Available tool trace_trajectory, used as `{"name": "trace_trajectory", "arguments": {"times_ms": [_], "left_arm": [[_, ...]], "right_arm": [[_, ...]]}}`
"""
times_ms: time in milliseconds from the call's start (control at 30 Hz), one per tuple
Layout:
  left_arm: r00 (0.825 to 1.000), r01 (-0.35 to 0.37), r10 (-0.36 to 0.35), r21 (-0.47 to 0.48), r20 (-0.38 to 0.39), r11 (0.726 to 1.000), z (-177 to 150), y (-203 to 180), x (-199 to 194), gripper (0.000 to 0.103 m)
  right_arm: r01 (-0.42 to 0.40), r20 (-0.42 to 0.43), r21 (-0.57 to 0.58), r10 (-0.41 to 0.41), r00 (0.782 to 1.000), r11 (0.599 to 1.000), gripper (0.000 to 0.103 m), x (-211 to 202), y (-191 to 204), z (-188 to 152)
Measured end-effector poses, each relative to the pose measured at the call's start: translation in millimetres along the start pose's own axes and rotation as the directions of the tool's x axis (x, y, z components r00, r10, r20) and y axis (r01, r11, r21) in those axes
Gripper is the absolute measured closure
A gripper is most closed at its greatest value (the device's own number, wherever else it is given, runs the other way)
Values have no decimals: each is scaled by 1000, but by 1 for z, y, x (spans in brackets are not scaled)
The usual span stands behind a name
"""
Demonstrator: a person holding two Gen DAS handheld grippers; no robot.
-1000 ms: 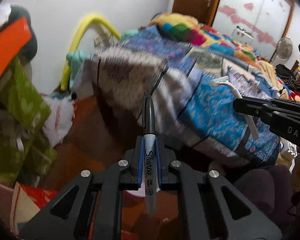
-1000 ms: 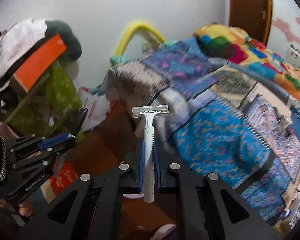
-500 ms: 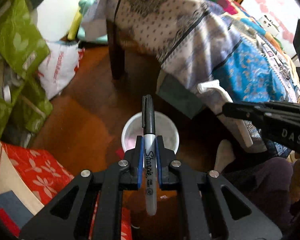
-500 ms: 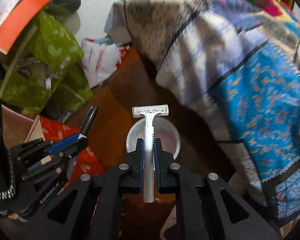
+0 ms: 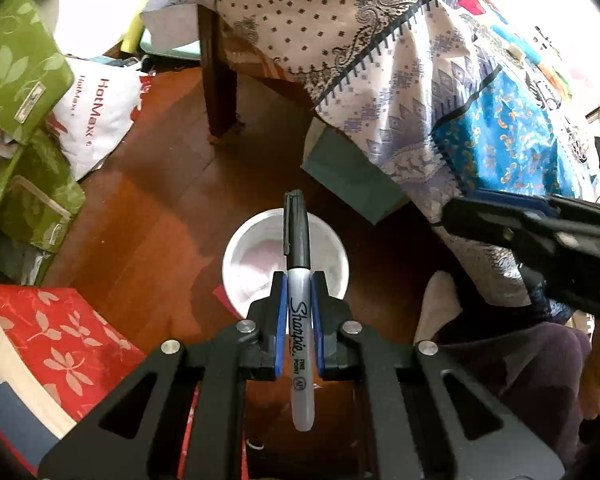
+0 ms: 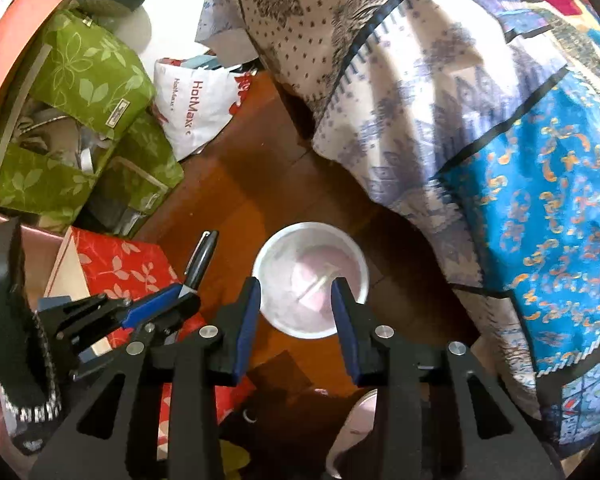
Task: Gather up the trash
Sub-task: 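Open the left tool over the bin while the right tool releases the razor into it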
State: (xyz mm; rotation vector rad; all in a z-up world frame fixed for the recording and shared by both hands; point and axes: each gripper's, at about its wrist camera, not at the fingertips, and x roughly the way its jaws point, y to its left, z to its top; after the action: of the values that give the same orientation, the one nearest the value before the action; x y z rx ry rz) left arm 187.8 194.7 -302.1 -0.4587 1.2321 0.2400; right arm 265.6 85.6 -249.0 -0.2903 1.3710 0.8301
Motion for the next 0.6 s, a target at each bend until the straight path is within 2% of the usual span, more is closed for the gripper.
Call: {"name": "trace_trajectory", "arguments": {"times_ms": [100,167,200,400,600], "left_arm": [[999,-32,32,16,9,999,7,-7,1,90],[999,-49,48,16,14,999,10,-10,0,77],[998,-52,52,15,19,999,11,-11,-1,75],[996,-67,65,31,62,997,7,-17,-22,74],[985,-88,74,86,153,992,-2,-35,-66,74]], "right_arm": [[27,26,-16,-26,999,1000,69,-9,-2,-3],[32,37,-17,-31,999,999,69,-15,-5,-5],[33,43,-20,-32,999,999,69,-19,-7,-6],[48,80,-35,-45,996,998,69,-39,-10,-15],[50,137,-41,-44,990,998,69,-64,-7,-25]]}}
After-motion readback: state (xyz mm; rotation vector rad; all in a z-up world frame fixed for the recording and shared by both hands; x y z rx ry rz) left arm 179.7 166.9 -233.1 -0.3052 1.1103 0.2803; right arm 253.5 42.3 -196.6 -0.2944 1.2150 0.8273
